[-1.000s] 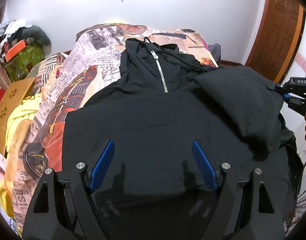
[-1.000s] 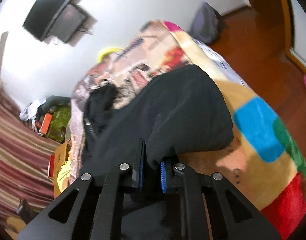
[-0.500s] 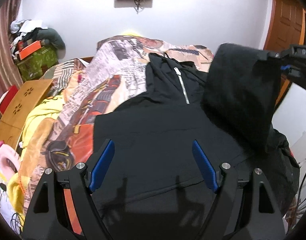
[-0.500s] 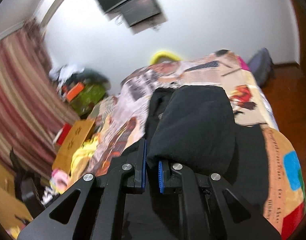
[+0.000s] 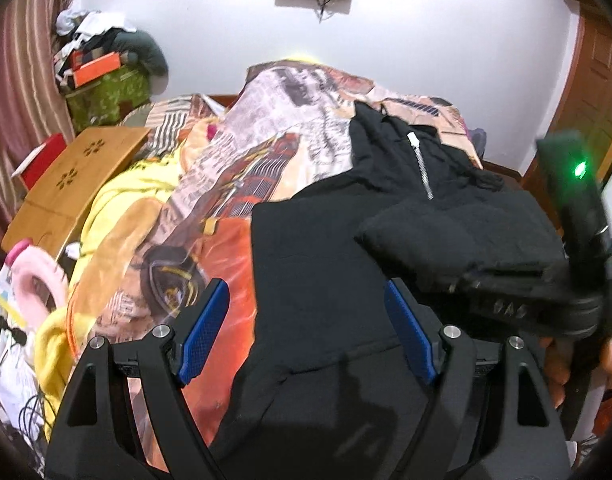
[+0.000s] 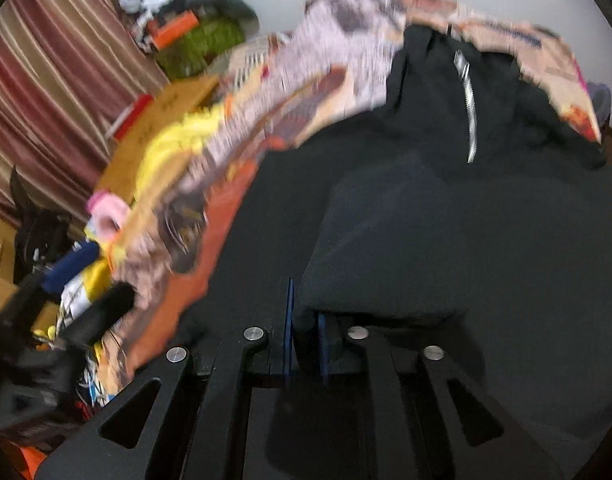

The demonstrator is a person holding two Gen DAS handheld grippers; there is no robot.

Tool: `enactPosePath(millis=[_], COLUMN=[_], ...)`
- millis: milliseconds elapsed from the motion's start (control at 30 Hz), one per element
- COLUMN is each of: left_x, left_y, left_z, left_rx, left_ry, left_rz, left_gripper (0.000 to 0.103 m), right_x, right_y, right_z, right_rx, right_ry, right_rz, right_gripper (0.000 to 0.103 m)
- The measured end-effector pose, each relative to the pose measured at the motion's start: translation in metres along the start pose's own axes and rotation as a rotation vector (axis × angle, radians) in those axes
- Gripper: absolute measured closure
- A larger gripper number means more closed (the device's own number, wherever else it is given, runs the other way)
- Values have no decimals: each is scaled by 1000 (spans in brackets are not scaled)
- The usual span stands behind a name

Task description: Fold large clothes

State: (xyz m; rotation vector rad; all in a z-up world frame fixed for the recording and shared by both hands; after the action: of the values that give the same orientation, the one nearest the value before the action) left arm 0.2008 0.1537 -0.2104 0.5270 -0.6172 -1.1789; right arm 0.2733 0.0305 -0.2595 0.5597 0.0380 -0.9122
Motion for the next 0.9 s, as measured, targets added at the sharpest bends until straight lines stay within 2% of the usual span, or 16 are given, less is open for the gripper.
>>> enactPosePath(millis=[100,167,300,400,633,700,800,900], left_x=[-7,-7,0,14,66,83,106,122], left_y=[-9,-14,-19,-19,-15,-16,-21,-30], left_z=[-4,-7,-11,-11,-19,-24,-39,-58], left_rx=[-28,-43,-61,-64,-71,-72,-64,-71], left_ry=[6,9,6,-3,-27,-28,23,88], left_rz=[10,11,-3,-26,-135,-184,-283,-386], left_gripper=[24,24,24,24,24,24,24,24], right_x=[2,5,11,16,60,84,124,162], right_y=[-11,-18,-21,-20,-13,-14,-20,-29], right_z=[-12,-13,12,36,106,126,149,164], right_rx=[-82,-141,-146,-93,103,160,219,226], right_ry=[3,37,52,45,-42,-104,-216,-300], right_rz=[-20,-48,-50,-33,-61,-86,-122,-170], right_gripper=[88,84,81,70,67,63,59,59])
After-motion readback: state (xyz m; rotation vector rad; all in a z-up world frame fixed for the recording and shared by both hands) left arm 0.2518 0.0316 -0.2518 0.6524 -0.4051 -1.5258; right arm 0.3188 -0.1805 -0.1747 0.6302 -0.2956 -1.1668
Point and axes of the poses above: each gripper's, at about its wrist camera, not at the fingertips, and z roughly against the way its jaws point, x to its right, y to its top, the point moved 8 cm from there along -z, roughly the way its jaws point, and after that the axes turned 5 degrees about z, right-handed, at the moved point
